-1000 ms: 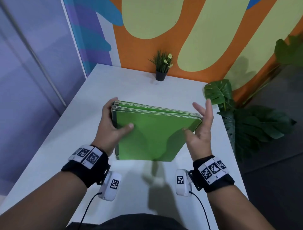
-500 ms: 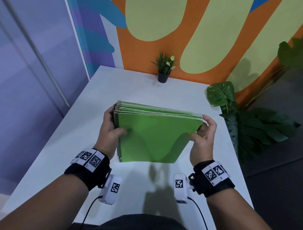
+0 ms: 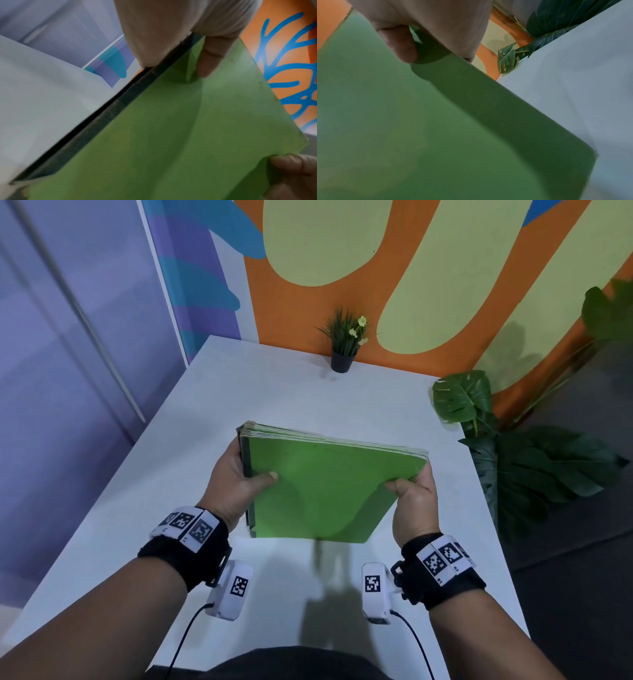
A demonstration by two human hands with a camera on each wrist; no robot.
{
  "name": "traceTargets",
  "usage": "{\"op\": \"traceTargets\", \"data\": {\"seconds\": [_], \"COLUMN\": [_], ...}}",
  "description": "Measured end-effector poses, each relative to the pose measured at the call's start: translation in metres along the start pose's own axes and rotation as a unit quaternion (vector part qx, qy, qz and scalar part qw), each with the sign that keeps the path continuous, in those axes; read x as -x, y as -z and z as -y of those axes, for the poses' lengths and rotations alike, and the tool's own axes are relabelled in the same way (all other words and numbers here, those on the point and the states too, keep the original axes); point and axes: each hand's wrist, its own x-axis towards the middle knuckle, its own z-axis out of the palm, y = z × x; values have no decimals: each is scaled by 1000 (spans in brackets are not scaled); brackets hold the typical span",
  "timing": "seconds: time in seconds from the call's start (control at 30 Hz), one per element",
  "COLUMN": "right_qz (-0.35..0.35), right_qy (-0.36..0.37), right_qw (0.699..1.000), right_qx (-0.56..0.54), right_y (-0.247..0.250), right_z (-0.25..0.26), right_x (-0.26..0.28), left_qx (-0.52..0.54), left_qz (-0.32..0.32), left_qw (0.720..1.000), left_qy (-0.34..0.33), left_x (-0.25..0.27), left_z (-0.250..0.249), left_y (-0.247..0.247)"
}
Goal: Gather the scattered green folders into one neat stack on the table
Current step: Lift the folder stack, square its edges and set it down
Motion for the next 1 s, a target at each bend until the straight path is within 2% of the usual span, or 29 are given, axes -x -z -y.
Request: {"op": "traceTargets", "data": {"seconds": [0.07,0.17,0.4,0.5,0.63,0.77,0.87,0.93,1.0], "right_qz": [7,18,99,71,18,3,11,-25,-46], "right_qy": [-2,-7,-47,-48,-75,-124,-141,-149,-177], "right_qw": [1000,999,986,981,987,982,984,988,977], "right_qx": [9,34,125,175,144,141,107,30,-107], "right_y": [1,4,19,22,17,18,19,21,20], "right_z": [-1,-5,-17,-27,-28,-19,-19,-27,-32], "right_x": [0,-1,-1,1,-5,-20,-28,-32,-31], "left_qx": [-38,-54,40,73,48,16,24,33,40], "left_qz": [10,-18,-80,-97,-80,-16,-44,-72,-90], "left_qw": [999,998,996,992,994,992,990,988,986], "left_qy": [13,27,18,26,50,121,130,132,131], "left_x": [0,-3,-26,-41,-37,-16,-15,-23,-31], "left_z": [10,21,-16,-31,-18,21,31,30,26], "left_y": [4,4,5,13,10,1,0,4,7]}}
